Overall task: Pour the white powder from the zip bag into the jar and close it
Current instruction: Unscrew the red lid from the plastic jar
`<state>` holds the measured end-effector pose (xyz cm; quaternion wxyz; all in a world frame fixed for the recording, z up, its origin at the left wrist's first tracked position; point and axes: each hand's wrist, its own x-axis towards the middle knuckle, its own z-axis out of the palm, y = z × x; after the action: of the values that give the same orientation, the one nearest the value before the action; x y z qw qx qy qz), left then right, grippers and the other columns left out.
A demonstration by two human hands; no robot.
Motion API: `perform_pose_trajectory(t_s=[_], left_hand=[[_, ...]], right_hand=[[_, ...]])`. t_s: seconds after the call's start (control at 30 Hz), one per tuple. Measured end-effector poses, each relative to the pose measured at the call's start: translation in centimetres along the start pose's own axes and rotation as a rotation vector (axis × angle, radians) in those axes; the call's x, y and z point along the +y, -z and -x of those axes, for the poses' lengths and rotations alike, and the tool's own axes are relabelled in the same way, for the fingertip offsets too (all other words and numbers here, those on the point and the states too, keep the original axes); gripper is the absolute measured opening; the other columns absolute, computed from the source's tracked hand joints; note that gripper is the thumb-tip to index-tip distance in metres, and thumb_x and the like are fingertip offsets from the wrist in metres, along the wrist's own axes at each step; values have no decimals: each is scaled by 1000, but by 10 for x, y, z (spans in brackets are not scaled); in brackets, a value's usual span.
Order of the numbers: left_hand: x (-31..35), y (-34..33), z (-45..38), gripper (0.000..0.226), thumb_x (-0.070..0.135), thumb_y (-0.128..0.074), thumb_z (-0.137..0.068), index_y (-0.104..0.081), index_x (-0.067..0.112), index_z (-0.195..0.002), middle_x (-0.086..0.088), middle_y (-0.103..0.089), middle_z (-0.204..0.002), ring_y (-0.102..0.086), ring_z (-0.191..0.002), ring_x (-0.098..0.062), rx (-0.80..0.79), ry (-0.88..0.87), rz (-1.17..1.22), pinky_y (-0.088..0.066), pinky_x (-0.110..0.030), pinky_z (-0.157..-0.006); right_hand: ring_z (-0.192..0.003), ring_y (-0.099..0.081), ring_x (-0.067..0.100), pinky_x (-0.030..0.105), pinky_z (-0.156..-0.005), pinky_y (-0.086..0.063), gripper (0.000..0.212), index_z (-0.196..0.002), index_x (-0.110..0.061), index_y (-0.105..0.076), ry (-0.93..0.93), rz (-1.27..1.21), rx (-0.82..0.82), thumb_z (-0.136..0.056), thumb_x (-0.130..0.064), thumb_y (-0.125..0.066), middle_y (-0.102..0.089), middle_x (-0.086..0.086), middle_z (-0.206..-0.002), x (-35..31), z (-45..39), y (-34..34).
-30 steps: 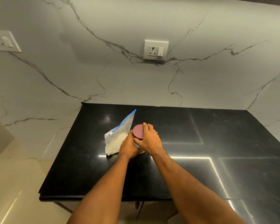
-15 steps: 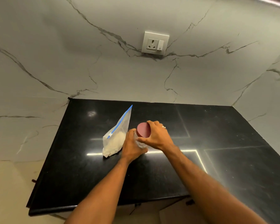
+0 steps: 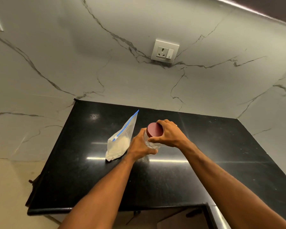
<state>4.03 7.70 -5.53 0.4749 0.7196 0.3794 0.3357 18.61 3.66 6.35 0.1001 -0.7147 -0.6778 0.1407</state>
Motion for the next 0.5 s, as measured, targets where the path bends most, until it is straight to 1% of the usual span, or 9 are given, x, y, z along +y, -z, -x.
perform_pose_trajectory(t_s=[0.1, 0.2, 0.3, 0.37, 0.43, 0.5], left_hand=[[2, 0, 2, 91, 33, -92, -64, -34, 34, -134, 9, -54, -124, -59, -114, -14, 7, -5, 12, -52, -22, -94], [2, 2, 6, 92, 28, -92, -66, -36, 27, -139, 5, -55, -127, -59, -116, -15, 5, 4, 22, -52, -28, -98], [3, 3, 11, 91, 25, -92, -67, -37, 25, -139, 2, -56, -129, -58, -117, -16, -2, 21, 20, -52, -30, -100], [3, 3, 14, 91, 26, -92, -66, -37, 25, -138, 4, -56, -128, -58, -116, -15, -3, 25, -2, -52, -25, -97], [4, 4, 14, 90, 29, -92, -65, -37, 26, -137, 9, -54, -124, -58, -113, -13, -2, 19, -38, -49, -15, -90], [8, 4, 12, 91, 32, -92, -64, -37, 25, -136, 9, -54, -122, -60, -111, -14, 16, 7, -91, -45, -8, -83]], right_hand=[[-119, -50, 22, 34, -96, -48, 87, -142, -17, -41, 36, 7, -37, -74, -60, -74, -51, 7, -137, 0, -1, 2], [-120, -50, 22, 30, -94, -46, 86, -143, -17, -40, 73, 19, -57, -75, -58, -74, -51, 7, -138, 0, -2, 0], [-120, -49, 21, 28, -92, -43, 85, -143, -18, -40, 107, 19, -63, -76, -58, -73, -50, 6, -139, 0, -2, -2], [-122, -49, 22, 30, -94, -45, 86, -144, -18, -38, 122, 21, -65, -76, -60, -72, -49, 6, -140, 2, 0, -4], [-122, -47, 22, 32, -94, -46, 86, -145, -19, -36, 125, 39, -49, -78, -62, -69, -47, 6, -141, 2, 2, -8], [-122, -45, 24, 35, -95, -48, 84, -145, -20, -33, 115, 48, 14, -81, -65, -64, -44, 7, -140, 0, 6, -15]])
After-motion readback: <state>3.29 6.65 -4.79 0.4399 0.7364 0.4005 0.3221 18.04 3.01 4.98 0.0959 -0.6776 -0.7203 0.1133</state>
